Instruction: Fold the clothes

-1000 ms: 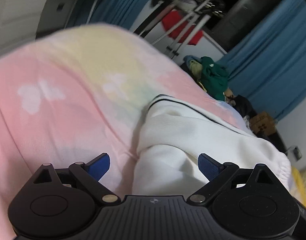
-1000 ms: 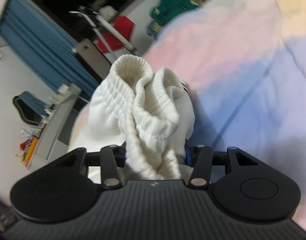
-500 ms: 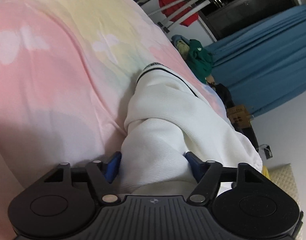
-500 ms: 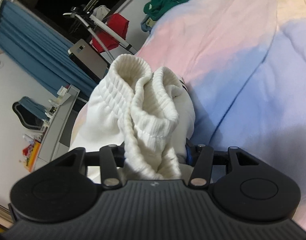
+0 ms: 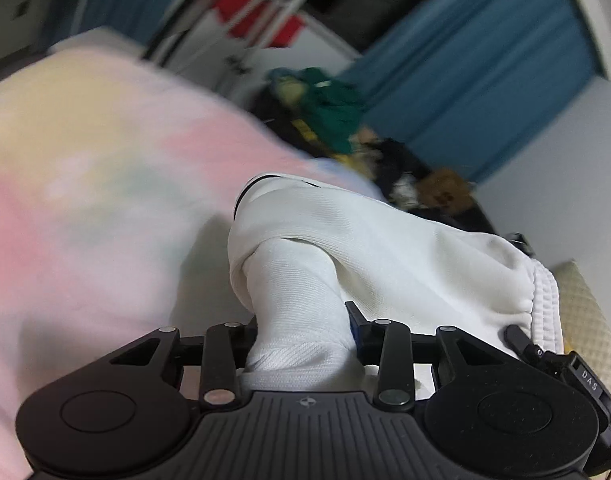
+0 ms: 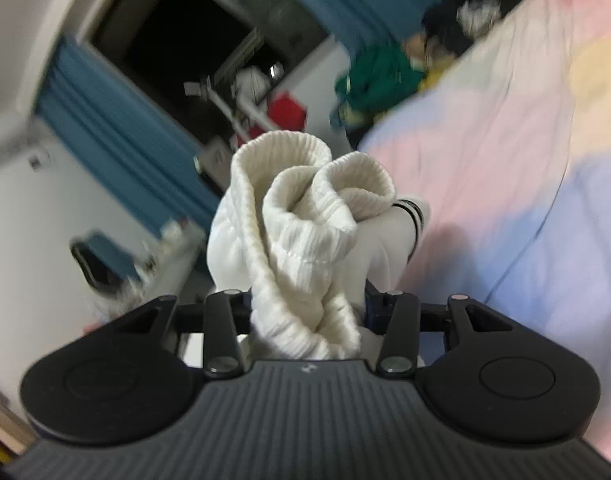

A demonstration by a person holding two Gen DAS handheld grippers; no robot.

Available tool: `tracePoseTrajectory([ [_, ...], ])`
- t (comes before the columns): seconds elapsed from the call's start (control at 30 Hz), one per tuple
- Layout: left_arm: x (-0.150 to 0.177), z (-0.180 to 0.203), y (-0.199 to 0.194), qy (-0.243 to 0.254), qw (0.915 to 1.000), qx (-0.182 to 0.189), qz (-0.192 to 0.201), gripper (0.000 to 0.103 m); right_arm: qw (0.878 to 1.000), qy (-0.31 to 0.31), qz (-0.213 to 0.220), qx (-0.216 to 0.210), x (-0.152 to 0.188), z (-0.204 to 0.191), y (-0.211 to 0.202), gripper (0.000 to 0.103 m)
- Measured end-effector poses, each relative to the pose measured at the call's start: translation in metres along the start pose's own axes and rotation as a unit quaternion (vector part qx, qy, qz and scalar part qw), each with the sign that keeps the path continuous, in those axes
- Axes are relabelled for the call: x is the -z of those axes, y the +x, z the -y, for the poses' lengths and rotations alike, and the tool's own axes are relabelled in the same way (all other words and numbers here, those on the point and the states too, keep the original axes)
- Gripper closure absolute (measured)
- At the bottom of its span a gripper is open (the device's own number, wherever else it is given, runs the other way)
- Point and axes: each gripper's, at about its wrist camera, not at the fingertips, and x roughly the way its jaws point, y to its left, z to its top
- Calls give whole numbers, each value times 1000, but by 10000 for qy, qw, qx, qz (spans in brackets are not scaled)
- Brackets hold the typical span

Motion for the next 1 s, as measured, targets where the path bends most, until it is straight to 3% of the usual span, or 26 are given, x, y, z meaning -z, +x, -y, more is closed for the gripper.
tracePoseTrajectory([
  [0.17, -21, 105, 51, 640, 9967, 466, 156, 63, 9948, 348, 955, -105, -64, 31, -43, 56],
  [0.3, -23, 188, 116, 1093, 9900, 875, 181, 62, 9794, 836, 1829, -202, -108, 81, -66, 56],
  [0.43, -12, 246, 199, 949, 9882, 1198, 85, 62, 9649, 1120, 2376, -61, -144, 135, -75, 56],
  [0.6, 21, 268, 302, 750, 9884, 1268, -374, 62, 9608, 1212, 2465, 369, -159, 205, -64, 56],
  [0.73, 77, 234, 366, 722, 9863, 1027, -1066, 62, 9574, 1577, 2226, 941, -135, 270, -50, 56],
  [0.83, 103, 208, 393, 891, 9850, 976, -1105, 54, 9534, 1870, 1875, 1444, -105, 308, -43, 57],
  [0.9, 107, 205, 395, 963, 9829, 1104, -1112, 53, 9475, 2185, 1855, 1417, -88, 326, -43, 57],
  [1.0, 107, 222, 389, 1230, 9819, 927, -1103, 50, 9423, 2463, 1816, 1355, -85, 333, -45, 53],
])
